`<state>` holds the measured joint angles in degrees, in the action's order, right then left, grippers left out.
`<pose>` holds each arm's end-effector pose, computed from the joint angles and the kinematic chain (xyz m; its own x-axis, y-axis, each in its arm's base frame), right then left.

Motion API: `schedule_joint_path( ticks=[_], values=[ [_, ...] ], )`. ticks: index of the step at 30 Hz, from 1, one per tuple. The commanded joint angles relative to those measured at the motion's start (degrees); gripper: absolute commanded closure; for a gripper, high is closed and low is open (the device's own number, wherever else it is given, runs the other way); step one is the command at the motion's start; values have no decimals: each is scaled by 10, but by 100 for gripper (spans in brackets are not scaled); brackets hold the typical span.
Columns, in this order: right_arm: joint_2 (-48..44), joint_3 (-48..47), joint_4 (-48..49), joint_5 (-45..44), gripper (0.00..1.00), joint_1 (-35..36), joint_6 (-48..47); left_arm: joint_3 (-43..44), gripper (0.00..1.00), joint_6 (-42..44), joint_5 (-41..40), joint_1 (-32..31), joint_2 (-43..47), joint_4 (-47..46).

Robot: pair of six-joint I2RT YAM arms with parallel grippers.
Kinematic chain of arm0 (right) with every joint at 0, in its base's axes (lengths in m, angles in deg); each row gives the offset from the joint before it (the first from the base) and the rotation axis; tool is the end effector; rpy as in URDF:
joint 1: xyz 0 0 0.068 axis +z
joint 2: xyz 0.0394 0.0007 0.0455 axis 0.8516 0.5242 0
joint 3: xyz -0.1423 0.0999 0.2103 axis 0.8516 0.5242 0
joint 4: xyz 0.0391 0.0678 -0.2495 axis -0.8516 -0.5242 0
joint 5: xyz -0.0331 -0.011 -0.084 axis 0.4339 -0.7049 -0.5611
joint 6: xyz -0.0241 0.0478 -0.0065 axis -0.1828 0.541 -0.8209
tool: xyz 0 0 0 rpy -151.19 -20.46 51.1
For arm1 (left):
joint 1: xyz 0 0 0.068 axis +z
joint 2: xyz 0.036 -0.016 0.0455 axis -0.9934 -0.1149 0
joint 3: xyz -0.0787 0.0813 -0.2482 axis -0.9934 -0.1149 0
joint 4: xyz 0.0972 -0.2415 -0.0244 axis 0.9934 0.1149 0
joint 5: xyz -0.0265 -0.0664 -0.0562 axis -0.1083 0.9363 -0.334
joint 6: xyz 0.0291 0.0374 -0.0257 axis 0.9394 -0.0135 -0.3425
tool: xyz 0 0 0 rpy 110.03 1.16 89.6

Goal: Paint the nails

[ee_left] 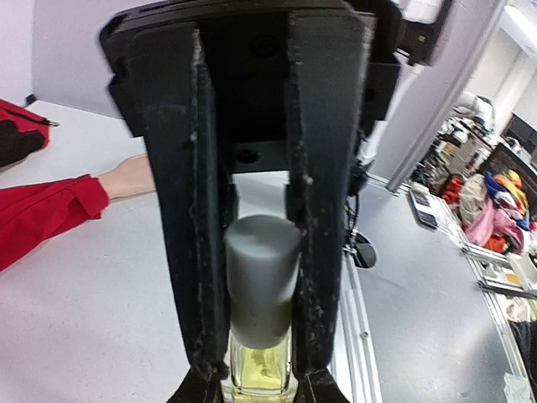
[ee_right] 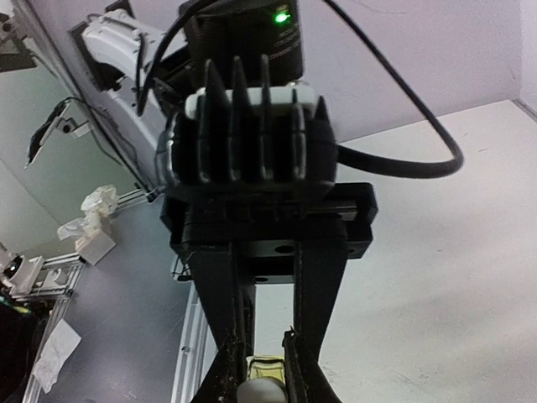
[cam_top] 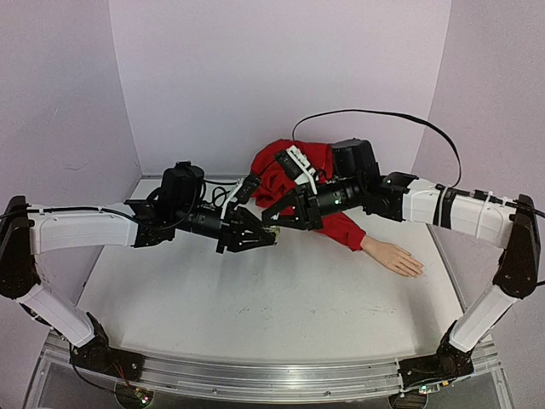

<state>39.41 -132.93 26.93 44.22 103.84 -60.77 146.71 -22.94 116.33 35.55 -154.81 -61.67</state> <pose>0.2449 0.2886 0.3493 -0.0826 -0.0504 -0.9953 -0.9889 -0.1194 0.0882 0.2050 -0.2658 0.2883 -0.2519 0.2196 -0.9425 0.9609 -0.0592 -0.2705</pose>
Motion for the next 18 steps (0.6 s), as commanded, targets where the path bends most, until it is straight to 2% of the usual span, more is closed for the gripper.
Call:
schedule_joint_path(
  ticks=[1,5,7,11,14,18],
  values=[
    [-40,5,29,-158,59,7,36,7,100,-21,-141,-6,20,-62],
    [-73,12,25,-359,20,7,95,-9,100,-7,-331,-10,31,-46],
    [-80,15,24,-421,13,6,137,-16,100,-2,-405,-12,35,-43],
    [-70,1,14,-457,9,8,188,-17,100,7,-498,-13,33,-38],
    [-52,-19,-3,-500,10,8,231,-8,100,12,-514,-13,21,-35],
    [-10,-54,-6,-500,13,9,271,7,100,16,-509,-14,4,-30]
  ],
)
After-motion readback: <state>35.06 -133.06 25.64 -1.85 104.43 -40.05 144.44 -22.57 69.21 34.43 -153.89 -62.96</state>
